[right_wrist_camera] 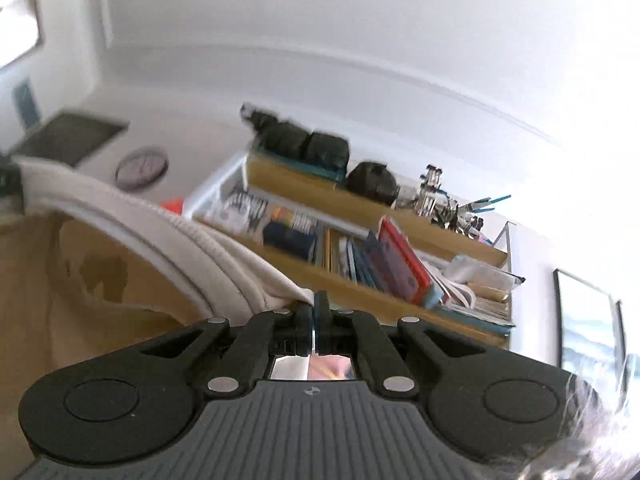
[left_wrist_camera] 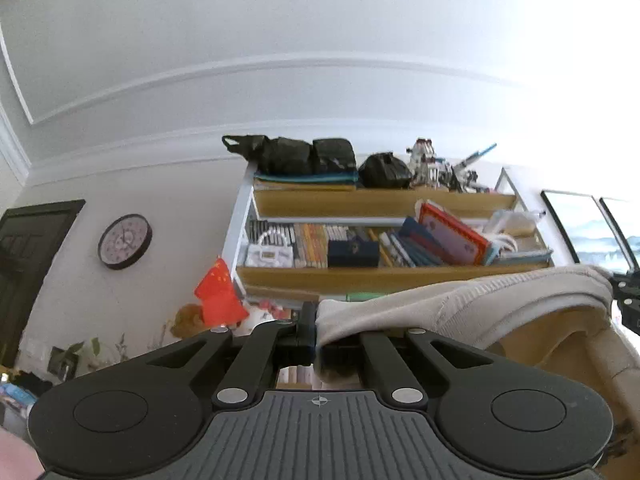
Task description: Fold clothes
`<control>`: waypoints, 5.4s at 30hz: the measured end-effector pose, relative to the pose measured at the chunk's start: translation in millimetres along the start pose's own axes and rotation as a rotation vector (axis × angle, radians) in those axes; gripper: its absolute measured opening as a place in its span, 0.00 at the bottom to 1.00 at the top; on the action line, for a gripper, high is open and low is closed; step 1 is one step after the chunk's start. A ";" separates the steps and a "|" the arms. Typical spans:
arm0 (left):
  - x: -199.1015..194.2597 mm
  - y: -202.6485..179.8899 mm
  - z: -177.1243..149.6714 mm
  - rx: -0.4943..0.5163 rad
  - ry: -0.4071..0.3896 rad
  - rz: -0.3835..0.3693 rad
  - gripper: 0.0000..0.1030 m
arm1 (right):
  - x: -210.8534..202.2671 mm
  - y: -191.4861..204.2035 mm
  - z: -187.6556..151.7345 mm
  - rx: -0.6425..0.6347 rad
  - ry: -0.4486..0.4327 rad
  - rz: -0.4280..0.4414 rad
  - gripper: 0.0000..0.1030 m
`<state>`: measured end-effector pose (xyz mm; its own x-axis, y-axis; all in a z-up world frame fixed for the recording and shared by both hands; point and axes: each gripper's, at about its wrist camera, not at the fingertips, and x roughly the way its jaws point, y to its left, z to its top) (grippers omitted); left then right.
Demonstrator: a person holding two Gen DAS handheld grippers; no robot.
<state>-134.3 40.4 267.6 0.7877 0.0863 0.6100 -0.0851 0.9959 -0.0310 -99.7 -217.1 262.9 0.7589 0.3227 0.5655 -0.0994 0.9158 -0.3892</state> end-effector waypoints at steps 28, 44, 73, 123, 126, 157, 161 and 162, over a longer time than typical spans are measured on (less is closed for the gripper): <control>128.1 95.4 -432.6 0.121 1.244 0.109 0.05 | 161.5 191.4 -377.9 0.070 1.079 0.418 0.01; 50.2 86.4 -392.0 0.205 1.325 -0.008 0.75 | 91.7 150.6 -389.5 0.330 1.278 0.421 0.50; -64.6 -11.6 -311.2 0.341 1.345 -0.213 0.64 | -86.7 184.3 -273.7 0.228 1.276 0.628 0.47; 121.0 287.5 -408.8 0.211 1.347 0.526 0.04 | -81.1 213.5 -277.6 0.244 1.465 0.582 0.42; 127.2 295.4 -420.9 0.205 1.344 0.539 0.04 | -80.4 220.9 -274.0 0.246 1.470 0.592 0.40; -180.0 130.6 -225.9 -0.016 1.584 0.330 0.54 | -176.9 79.6 -271.6 0.376 1.558 0.582 0.42; -191.7 115.8 -217.2 0.009 1.583 0.327 0.54 | -184.2 66.9 -271.1 0.438 1.562 0.553 0.42; -193.3 112.0 -217.0 0.030 1.587 0.312 0.54 | -187.1 63.4 -270.9 0.449 1.565 0.542 0.42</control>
<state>-163.7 141.2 -25.7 0.5412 0.2339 -0.8077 -0.3507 0.9358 0.0360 -73.7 -284.2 -64.6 0.4108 0.3219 -0.8530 -0.4892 0.8673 0.0917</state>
